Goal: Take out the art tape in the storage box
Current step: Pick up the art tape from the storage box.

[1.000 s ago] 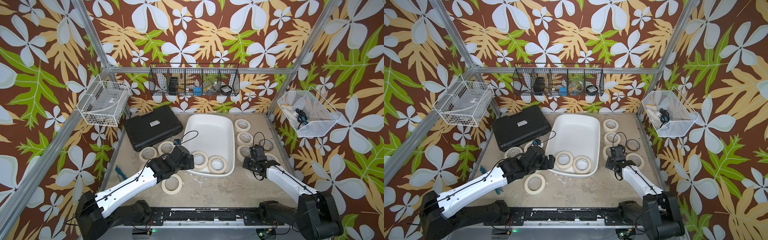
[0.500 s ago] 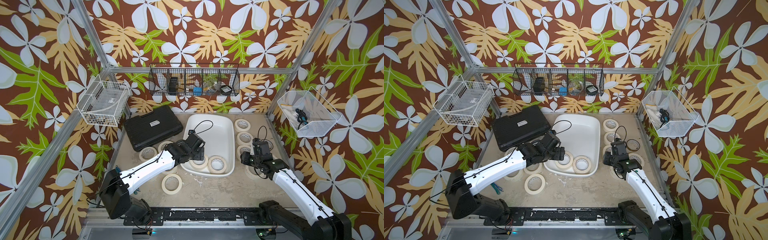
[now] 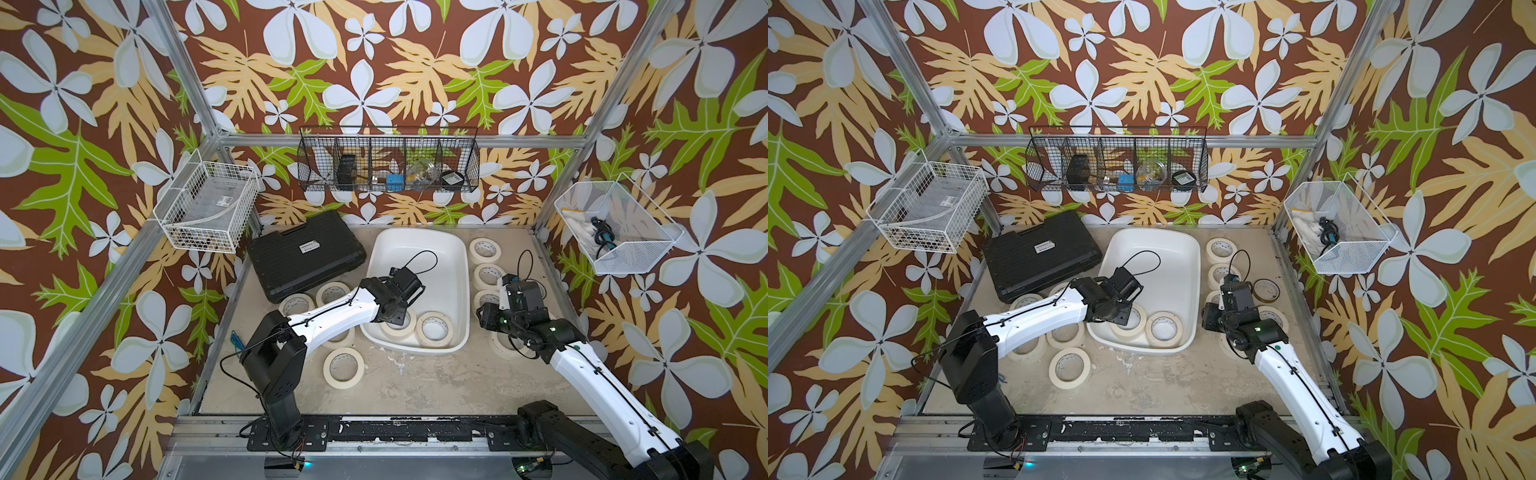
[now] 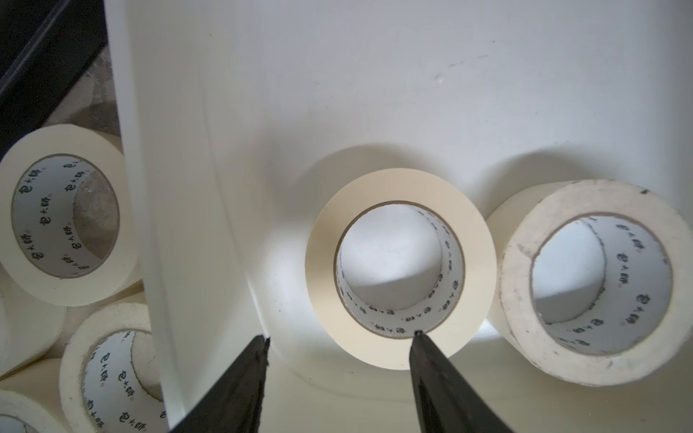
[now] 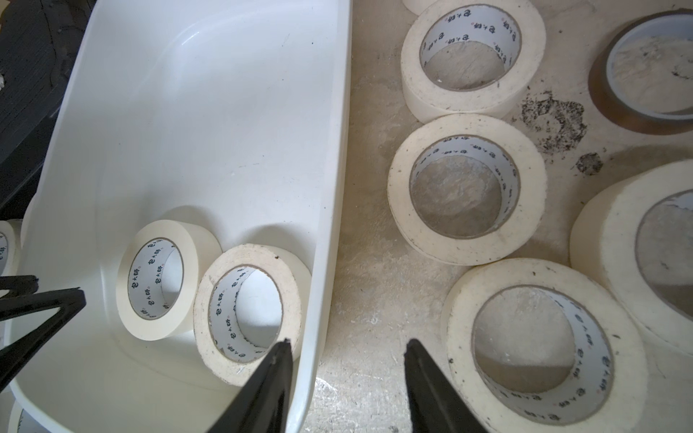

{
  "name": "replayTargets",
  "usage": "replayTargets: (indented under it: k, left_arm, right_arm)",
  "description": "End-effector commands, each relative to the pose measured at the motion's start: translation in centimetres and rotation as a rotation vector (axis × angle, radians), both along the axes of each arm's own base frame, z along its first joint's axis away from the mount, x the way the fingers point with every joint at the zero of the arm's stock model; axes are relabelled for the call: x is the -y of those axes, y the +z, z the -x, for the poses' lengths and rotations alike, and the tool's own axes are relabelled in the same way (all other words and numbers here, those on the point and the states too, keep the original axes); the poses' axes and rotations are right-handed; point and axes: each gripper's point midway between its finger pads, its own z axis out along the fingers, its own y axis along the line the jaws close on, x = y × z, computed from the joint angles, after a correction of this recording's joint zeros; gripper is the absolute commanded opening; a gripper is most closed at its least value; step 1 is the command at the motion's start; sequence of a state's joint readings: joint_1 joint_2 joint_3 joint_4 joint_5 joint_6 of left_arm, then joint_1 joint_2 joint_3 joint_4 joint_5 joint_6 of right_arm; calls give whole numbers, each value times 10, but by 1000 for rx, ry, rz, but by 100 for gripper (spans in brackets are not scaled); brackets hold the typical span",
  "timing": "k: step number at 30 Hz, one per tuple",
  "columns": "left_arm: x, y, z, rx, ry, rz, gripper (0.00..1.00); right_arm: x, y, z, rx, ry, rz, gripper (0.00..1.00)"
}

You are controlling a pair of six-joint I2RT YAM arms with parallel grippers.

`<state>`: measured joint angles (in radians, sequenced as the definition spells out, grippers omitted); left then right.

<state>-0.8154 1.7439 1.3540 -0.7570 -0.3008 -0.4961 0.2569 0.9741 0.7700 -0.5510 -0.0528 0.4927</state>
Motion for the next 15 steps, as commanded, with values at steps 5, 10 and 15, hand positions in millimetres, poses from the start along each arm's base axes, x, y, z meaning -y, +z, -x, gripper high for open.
replayTargets:
  k: [5,10,15]
  left_arm:
    - [-13,-22,-8,-31,24,-23,60]
    - [-11,-37,-14,-63,14,-9,59]
    - [-13,-54,-20,-92,16,0,59]
  right_arm:
    - [-1,1,4,-4,15,6,52]
    - [-2,3,4,6,16,-4,52]
    - [-1,3,4,5,21,3,52]
